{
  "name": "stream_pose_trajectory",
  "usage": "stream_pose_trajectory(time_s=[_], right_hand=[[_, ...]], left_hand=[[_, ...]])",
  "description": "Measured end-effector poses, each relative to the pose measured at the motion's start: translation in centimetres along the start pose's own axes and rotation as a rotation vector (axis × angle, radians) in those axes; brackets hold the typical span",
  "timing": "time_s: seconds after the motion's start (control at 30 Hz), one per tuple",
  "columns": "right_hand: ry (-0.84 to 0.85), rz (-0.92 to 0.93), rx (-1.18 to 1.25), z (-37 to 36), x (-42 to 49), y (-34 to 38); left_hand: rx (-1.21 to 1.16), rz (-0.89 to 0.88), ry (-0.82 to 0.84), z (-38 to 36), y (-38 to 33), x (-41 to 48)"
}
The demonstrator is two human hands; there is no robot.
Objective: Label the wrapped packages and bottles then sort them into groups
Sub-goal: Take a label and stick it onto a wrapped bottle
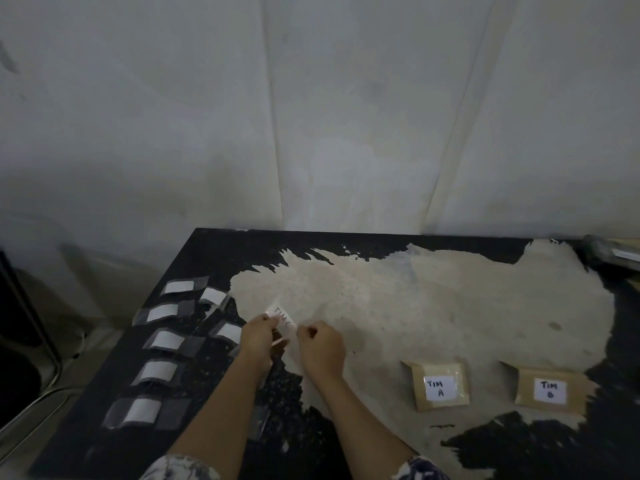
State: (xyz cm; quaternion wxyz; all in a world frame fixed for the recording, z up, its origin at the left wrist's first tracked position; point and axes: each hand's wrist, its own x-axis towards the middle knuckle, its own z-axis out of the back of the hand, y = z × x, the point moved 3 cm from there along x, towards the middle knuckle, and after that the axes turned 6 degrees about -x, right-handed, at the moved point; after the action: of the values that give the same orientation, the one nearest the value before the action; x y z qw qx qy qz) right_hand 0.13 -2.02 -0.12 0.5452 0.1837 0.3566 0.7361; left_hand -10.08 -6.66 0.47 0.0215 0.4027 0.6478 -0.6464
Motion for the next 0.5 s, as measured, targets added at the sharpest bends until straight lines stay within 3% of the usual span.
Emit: stream_pose_trajectory(time_s=[0.17,0.5], right_hand=[[0.142,-0.149,0.393,0.7,-0.1,0.6],[-0.02,-0.264,0.496,6.1,1.9,-4.5]], left_hand=[[-0.044,0.013,0.099,-0.8,0.8,-0.2],[-0.105,0.044,0.137,-5.5,2.6,-2.3]])
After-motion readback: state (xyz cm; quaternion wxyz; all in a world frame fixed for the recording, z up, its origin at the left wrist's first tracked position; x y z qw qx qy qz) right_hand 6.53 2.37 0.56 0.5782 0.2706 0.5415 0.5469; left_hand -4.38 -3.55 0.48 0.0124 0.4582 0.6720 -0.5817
